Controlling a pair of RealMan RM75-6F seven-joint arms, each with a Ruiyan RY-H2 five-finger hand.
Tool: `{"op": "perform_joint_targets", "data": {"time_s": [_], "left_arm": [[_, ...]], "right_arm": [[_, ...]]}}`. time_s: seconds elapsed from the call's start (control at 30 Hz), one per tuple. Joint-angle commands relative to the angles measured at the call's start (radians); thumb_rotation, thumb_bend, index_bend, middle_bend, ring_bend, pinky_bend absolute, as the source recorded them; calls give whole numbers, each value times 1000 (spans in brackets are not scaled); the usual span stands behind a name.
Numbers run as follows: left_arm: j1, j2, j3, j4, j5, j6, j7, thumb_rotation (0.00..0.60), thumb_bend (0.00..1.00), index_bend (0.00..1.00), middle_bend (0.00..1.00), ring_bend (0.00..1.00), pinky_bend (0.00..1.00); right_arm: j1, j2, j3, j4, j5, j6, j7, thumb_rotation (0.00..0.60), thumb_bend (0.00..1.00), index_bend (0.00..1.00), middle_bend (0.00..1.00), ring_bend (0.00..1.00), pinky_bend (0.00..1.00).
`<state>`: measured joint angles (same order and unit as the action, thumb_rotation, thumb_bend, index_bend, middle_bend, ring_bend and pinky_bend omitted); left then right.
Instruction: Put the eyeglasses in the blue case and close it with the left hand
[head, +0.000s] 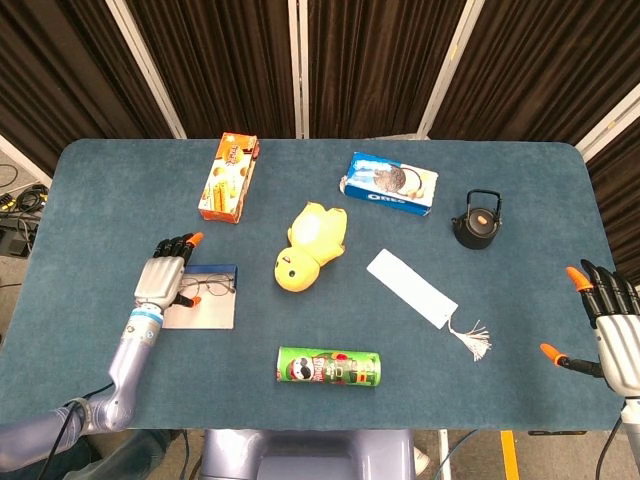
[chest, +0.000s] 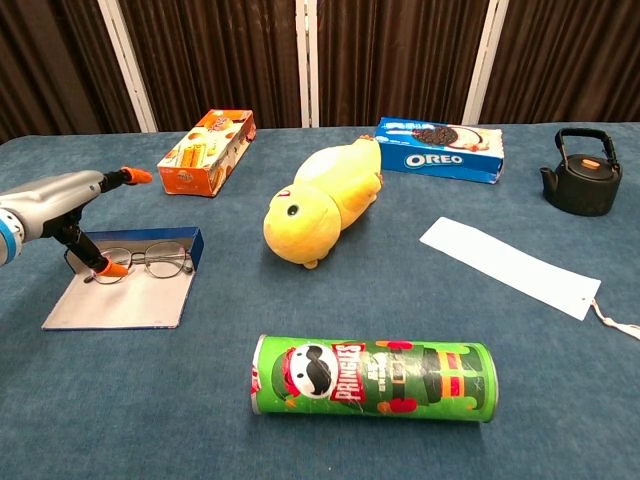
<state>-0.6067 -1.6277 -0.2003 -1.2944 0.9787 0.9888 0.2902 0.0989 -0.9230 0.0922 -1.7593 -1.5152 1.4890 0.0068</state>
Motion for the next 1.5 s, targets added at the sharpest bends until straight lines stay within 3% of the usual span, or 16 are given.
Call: {"op": "perform_joint_targets", "data": {"time_s": [0.03,0.57,0.97,1.27,1.5], "left_arm": [[-8,-22,-3,55,31,-20,-66,600,0,0,0,0,0],[-57,-105,-32,253,56,-80,-138,600,2,0,0,0,0],[-81,-124,-46,325,85,-104,-188,600,13,0,0,0,0],[-38,-49,-16,227,171,-40,-252,600,16,0,0,0,0],[45,122,40,-35,213,54,-172,600,28,0,0,0,0]], "right_arm": [[2,1,1,0,6,-6,3,600,0,0,0,0,0],[16,-9,10,17,43,-39,-1,600,0,0,0,0,0],[26,-20,12,26,66,-62,-17,600,0,0,0,0,0],[24,-18,10,19,58,-56,-17,600,0,0,0,0,0],[15,-3,2,9,26,-37,15,600,0,0,0,0,0]]}}
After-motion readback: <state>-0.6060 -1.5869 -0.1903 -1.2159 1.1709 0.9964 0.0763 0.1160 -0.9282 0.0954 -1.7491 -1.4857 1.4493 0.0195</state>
